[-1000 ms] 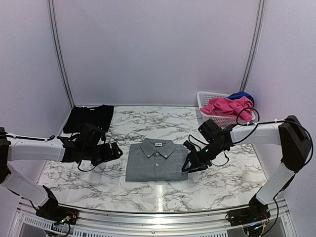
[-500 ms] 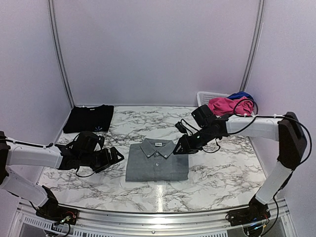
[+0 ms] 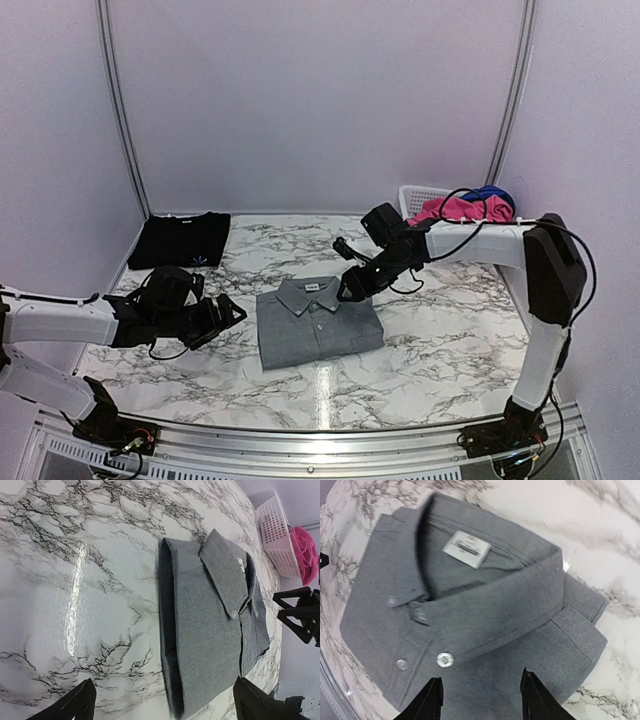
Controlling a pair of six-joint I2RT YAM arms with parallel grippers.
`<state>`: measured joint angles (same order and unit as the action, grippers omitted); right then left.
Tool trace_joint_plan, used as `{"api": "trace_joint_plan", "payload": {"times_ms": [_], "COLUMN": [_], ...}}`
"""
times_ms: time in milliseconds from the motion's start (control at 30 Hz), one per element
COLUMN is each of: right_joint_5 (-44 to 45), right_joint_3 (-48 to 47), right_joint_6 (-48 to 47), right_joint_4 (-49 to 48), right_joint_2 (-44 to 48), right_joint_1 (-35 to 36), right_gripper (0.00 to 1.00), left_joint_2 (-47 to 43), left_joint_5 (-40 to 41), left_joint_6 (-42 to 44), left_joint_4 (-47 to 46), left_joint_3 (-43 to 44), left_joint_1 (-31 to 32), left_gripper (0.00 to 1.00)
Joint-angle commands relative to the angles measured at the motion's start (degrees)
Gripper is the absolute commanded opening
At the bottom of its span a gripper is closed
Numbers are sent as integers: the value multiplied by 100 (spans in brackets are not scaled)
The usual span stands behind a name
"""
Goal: Fold and stack the mixed laundry pile
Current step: Pick up the square-folded shirt from the center of the board.
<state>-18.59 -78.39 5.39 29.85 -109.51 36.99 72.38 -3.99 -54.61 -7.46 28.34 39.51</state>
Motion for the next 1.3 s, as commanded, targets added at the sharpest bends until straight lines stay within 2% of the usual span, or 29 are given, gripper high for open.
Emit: {"api": "trace_joint_plan", "payload": {"times_ms": [0,167,367,567,867,1067,1133,1200,1267], "right_joint_5": [622,762,1111,1432,2005,1964,1922,1552,1238], "right_joint_3": [-222,-139,-494,-998,-1383,-1153,-954,-884,-743], "right_joint_6": [-525,-711,-767,-763,-831,-948,-943,-952,-886], "right_joint_4": [207,-56,-265,-235,-164,-171,-345,-548,-923], "right_joint_2": [813,703,-62,-833,-1394,-1712,-1593,-1347,-1022], "right_joint_1": [862,2043,2879,3161,3297,3323,3326,3288,3188], "right_gripper": [50,47,43,41,40,26,16,1,0], "left_joint_2": [-296,-279,-353,-523,-685,-497,-358,-174,1], "left_joint_5": [308,305,356,372,640,691,609,448,121], "left_joint_6": [-282,-684,-1169,-1295,-1322,-1455,-1501,-1544,-1599], "left_joint_4": [231,355,473,509,682,639,436,114,-306], "left_joint_3": [-72,-46,-160,-305,-443,-426,-432,-434,-434], "left_joint_1": [-39,-61,-83,-92,-153,-171,-171,-171,-165], "left_gripper": [99,99,99,99,99,99,99,99,99]}}
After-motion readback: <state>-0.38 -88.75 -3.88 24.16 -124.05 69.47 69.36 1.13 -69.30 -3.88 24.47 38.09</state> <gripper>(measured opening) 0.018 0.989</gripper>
